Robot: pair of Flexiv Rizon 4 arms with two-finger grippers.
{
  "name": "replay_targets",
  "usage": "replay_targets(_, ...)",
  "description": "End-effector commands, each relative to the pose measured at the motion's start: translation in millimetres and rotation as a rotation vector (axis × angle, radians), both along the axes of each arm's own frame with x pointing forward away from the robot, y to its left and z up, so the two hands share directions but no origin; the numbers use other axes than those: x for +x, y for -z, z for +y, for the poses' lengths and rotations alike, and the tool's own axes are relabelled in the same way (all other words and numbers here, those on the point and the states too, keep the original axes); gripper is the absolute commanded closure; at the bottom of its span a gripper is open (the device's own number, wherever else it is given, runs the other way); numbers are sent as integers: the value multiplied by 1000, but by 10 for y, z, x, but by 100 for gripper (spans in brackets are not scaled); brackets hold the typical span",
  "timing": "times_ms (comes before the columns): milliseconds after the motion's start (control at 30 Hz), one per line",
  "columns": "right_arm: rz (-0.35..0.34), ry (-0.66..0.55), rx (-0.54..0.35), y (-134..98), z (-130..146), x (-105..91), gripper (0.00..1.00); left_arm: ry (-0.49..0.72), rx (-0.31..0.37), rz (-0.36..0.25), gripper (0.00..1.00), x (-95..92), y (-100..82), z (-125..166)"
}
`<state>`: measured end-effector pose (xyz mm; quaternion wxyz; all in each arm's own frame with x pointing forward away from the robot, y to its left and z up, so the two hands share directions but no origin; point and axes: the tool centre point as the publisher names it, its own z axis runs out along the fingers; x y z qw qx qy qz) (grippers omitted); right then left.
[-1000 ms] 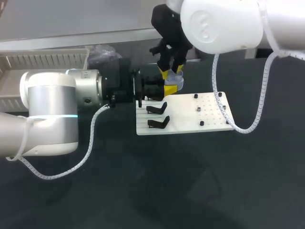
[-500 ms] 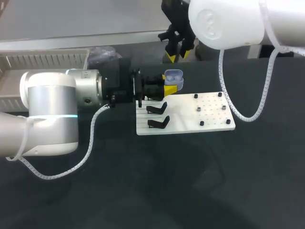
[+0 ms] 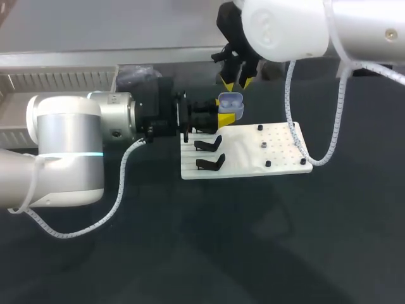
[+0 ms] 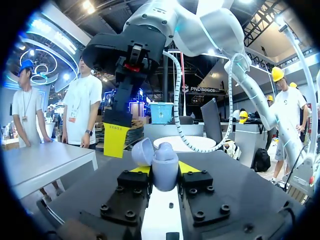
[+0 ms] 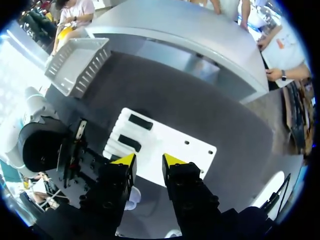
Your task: Pick up each earbud case from the left stands, insert the matching earbuds, close the lid, and place the case in the box.
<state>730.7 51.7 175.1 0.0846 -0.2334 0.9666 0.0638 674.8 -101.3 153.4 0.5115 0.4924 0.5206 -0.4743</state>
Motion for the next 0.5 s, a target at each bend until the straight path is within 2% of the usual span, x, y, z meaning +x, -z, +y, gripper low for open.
replay_targets(33,1,1,2,-5,-14,-64,67,-4,-3,-2,100,-8,5,2)
replay_targets(500,3,25,25,-15,-25,-282,64,-4,-3,-2,100,-8,5,2)
